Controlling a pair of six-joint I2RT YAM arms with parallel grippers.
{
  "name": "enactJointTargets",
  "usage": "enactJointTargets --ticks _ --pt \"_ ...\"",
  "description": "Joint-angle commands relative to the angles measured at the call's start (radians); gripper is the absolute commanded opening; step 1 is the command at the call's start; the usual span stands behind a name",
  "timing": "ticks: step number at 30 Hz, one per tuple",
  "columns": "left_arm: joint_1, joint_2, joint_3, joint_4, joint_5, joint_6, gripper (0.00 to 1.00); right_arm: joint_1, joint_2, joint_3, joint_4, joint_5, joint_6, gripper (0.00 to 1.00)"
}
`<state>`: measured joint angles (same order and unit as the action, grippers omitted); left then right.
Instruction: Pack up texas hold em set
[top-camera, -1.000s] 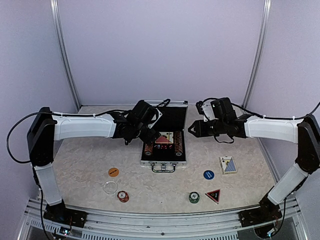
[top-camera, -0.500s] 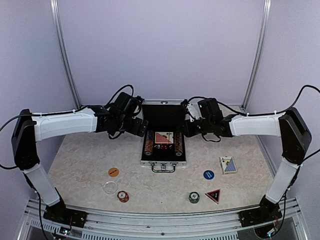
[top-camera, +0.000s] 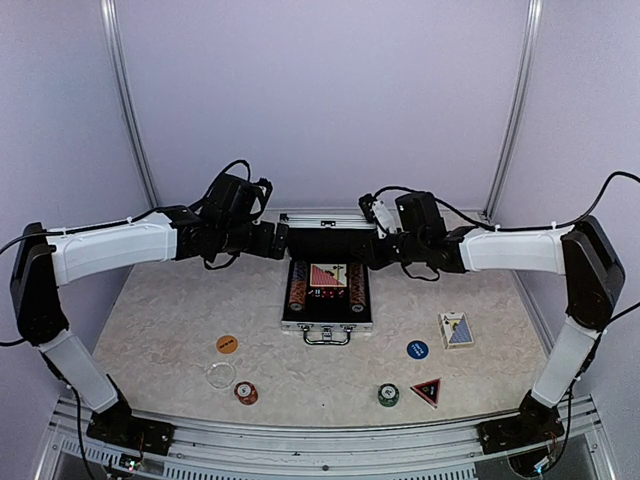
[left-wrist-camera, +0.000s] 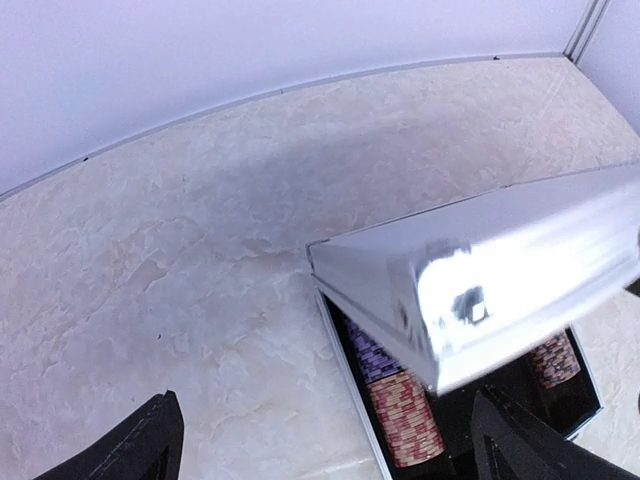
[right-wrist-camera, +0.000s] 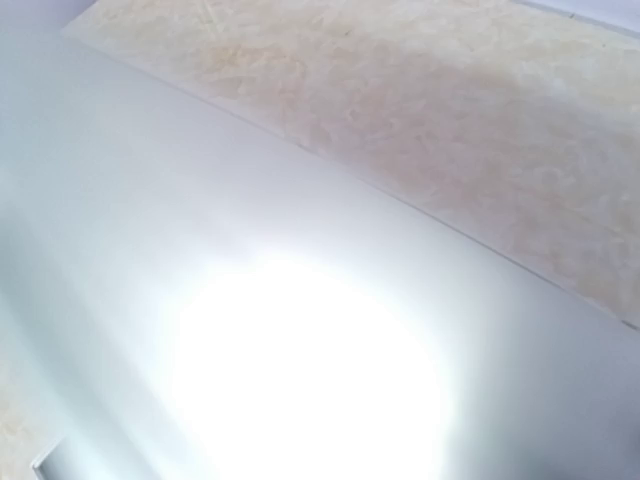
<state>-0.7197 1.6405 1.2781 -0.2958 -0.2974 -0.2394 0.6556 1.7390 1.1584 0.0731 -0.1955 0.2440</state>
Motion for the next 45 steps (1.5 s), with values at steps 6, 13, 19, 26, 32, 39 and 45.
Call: enactJointTargets --ticks 6,13,19,26,32,39,45 --pt "0.012 -0.025 -0.013 0.073 0.064 -0.028 0.99 0.031 -0.044 0.014 -0.007 0.093 -0.027 0.15" --pt "0.029 -0.02 -0.013 0.087 0.071 -0.041 0.99 0.02 0.039 0.18 -0.065 0.187 -0.067 0.15" --pt "0.073 0.011 0.039 0.082 0.085 -0.047 0.99 0.01 0.106 0.3 -0.089 0.188 -0.107 0.15" --pt "0.153 0.061 0.071 0.151 0.253 -0.088 0.99 0.01 0.123 0.322 -0.111 0.188 -0.177 0.15" --pt "0.184 0.088 0.067 0.236 0.388 -0.12 0.99 0.007 0.171 0.393 -0.175 0.277 -0.27 0.14" --pt "0.184 0.071 0.04 0.245 0.411 -0.136 0.99 0.016 0.092 0.262 -0.108 0.136 -0.252 0.14" --pt "0.184 0.044 0.004 0.256 0.428 -0.164 0.99 0.036 0.065 0.196 -0.088 0.122 -0.312 0.14"
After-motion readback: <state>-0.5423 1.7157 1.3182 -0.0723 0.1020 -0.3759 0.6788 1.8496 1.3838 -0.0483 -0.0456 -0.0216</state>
